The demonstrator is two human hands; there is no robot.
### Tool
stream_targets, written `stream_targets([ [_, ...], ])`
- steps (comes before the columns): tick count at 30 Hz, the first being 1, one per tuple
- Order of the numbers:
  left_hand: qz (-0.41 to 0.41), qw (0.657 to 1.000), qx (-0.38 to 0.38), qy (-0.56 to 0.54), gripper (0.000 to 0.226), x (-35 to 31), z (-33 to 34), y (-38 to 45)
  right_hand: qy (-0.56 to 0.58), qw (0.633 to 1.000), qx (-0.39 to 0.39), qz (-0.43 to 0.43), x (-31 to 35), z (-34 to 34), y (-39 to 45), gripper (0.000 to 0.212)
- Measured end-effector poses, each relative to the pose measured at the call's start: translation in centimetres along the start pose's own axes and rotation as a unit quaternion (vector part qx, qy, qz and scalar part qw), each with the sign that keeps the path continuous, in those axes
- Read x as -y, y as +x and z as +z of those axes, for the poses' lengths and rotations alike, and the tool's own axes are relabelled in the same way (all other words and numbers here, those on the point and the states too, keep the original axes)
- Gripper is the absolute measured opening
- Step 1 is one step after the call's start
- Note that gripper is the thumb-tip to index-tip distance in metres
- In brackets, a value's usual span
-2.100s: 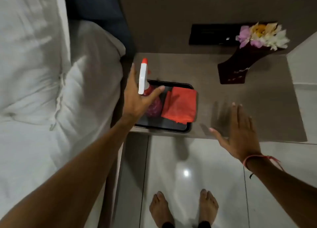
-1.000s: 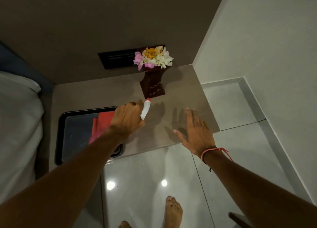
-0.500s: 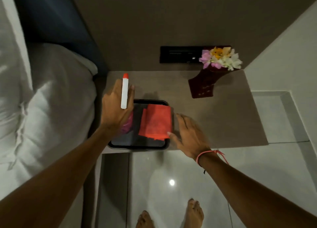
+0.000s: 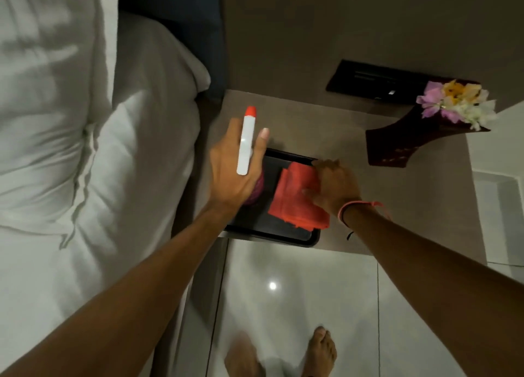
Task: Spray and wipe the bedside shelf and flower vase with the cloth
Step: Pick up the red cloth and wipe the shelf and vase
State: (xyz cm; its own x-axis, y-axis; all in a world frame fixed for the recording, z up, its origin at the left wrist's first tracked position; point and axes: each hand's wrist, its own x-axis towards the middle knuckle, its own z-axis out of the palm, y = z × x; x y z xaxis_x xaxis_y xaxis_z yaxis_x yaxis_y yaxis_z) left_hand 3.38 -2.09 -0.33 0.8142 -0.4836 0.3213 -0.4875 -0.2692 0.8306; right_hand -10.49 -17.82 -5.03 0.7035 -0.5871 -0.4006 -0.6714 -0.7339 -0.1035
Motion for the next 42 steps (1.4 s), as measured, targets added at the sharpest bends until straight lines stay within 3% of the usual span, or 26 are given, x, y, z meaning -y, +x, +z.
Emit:
stream_targets([
  [4, -0.032, 0.999, 0.041, -0.005, 0.039, 0.1, 0.0, -0.3, -0.062, 0.996, 0.056, 0.008, 0.4, 0.4, 1.2, 0.066],
  [7, -0.081, 0.992, 0.092, -0.033, 0.074, 1.3, 0.0, -1.4, -0.035, 0.998, 0.059, 0.014, 0.3, 0.5, 1.3, 0.059],
  [10, -0.123, 0.986, 0.116, -0.012, 0.107, 3.3, -0.6, -3.6, 0.099, 0.994, 0.036, 0.011, -0.3, 0.1, 0.1, 0.041],
  [13, -0.132, 0.980, 0.093, 0.116, 0.118, 4.4, -1.7, -6.9, 0.299, 0.954, 0.039, -0.005, -1.7, 0.1, -2.1, 0.025],
  [15, -0.134, 0.969, 0.091, 0.187, 0.119, 5.0, -2.5, -9.4, 0.427, 0.904, 0.032, 0.008, -2.9, 0.5, -3.7, 0.022],
  [17, -0.147, 0.953, 0.104, 0.241, 0.116, 4.9, -2.7, -11.9, 0.559, 0.827, 0.030, 0.060, -5.1, 1.2, -5.5, 0.034],
  [21, -0.161, 0.922, 0.115, 0.332, 0.103, 3.0, -1.9, -16.5, 0.772, 0.619, 0.051, 0.132, -10.4, 2.9, -8.7, 0.049],
  [24, -0.127, 0.916, 0.160, 0.345, 0.091, 0.2, 0.4, -18.5, 0.857, 0.482, 0.065, 0.170, -14.1, 3.6, -10.5, 0.050],
  [26, -0.077, 0.925, 0.181, 0.324, 0.082, -2.2, 2.9, -18.8, 0.888, 0.419, 0.052, 0.183, -16.7, 3.8, -11.6, 0.044],
  [28, -0.023, 0.932, 0.192, 0.307, 0.081, -4.8, 5.7, -17.8, 0.905, 0.382, 0.037, 0.182, -18.9, 3.9, -12.5, 0.037],
  [30, 0.029, 0.936, 0.191, 0.295, 0.082, -7.5, 8.7, -15.5, 0.912, 0.369, 0.014, 0.178, -20.6, 3.5, -13.1, 0.038],
  [34, 0.158, 0.930, 0.166, 0.286, 0.064, -13.5, 15.0, -9.2, 0.917, 0.359, -0.036, 0.173, -23.4, 2.6, -13.6, 0.035],
  [38, 0.311, 0.887, 0.150, 0.306, 0.063, -17.6, 20.5, -3.0, 0.932, 0.316, -0.062, 0.169, -23.6, 2.3, -12.9, 0.029],
  [40, 0.352, 0.864, 0.172, 0.318, 0.068, -18.6, 22.8, -0.8, 0.922, 0.332, -0.075, 0.183, -23.6, 2.3, -12.5, 0.030],
  [42, 0.355, 0.840, 0.218, 0.348, 0.075, -18.7, 24.3, 0.6, 0.892, 0.391, -0.089, 0.206, -23.5, 2.3, -12.0, 0.042],
])
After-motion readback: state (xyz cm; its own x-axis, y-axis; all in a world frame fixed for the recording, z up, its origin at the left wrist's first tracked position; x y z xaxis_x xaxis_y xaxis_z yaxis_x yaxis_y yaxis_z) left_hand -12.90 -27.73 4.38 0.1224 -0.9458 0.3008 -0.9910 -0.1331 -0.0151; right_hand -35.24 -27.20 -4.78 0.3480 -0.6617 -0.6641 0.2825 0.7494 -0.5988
